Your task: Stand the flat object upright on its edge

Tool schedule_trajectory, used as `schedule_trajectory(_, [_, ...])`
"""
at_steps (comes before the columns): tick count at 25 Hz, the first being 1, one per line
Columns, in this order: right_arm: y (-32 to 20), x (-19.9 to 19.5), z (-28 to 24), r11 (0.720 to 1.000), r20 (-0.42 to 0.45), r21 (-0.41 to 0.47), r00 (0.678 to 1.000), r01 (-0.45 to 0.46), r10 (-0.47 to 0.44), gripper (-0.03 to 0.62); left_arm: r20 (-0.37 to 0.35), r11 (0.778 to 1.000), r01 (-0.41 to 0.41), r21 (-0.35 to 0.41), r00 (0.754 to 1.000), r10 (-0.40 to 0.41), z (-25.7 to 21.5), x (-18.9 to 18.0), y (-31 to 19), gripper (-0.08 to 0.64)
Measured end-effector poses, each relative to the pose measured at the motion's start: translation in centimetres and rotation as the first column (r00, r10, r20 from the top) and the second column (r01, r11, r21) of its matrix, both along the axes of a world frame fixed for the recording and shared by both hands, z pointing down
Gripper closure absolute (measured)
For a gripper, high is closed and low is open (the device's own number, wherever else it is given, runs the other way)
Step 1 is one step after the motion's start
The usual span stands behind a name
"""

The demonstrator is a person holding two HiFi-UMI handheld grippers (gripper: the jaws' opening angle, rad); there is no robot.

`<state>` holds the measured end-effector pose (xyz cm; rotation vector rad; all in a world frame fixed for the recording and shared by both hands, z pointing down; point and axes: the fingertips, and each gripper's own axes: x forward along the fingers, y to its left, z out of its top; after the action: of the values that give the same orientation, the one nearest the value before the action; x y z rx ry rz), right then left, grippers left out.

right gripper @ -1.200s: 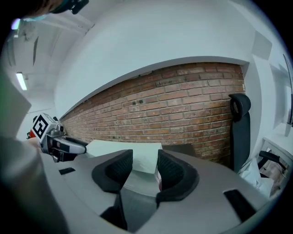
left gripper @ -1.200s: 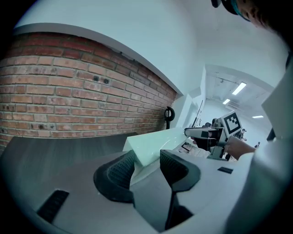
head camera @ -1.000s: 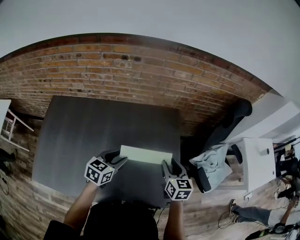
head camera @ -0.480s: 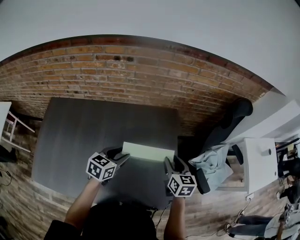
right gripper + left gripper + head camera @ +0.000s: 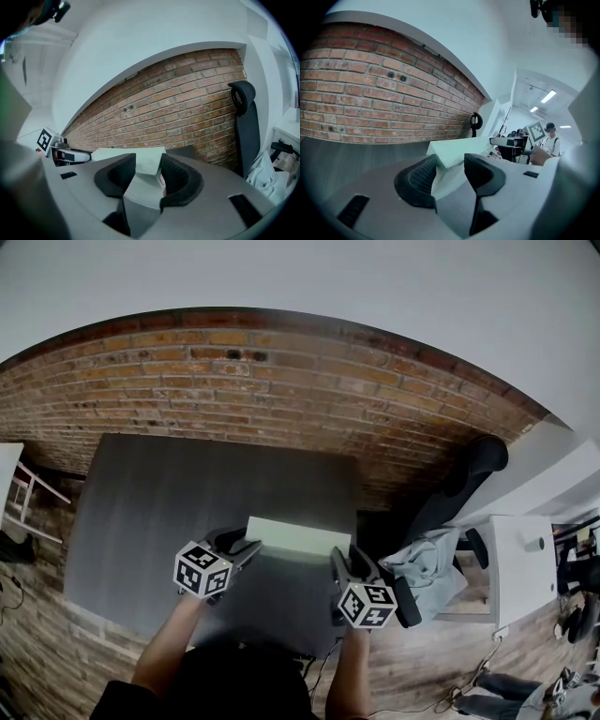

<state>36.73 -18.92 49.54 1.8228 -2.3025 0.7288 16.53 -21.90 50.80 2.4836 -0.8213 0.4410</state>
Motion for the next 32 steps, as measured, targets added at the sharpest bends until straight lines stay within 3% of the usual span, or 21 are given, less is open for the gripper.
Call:
schedule_trajectory(8, [-0.2,0.0,0.1,0.999,0.006,-0.003,0.999,-0.036,0.036,0.416,-0.008,0.996,-0.011,0.086,1.0,0.012,0.1,0.0,0.1,0.364])
schedule_trajectory(32, [-1.1,0.3,0.1,0.998,0.028,0.019,0.998,-0.064,0.064,0.408,-0.035,0.996,-0.004,0.091,0.999,0.008,0.1,0.2,-1.2,0.364])
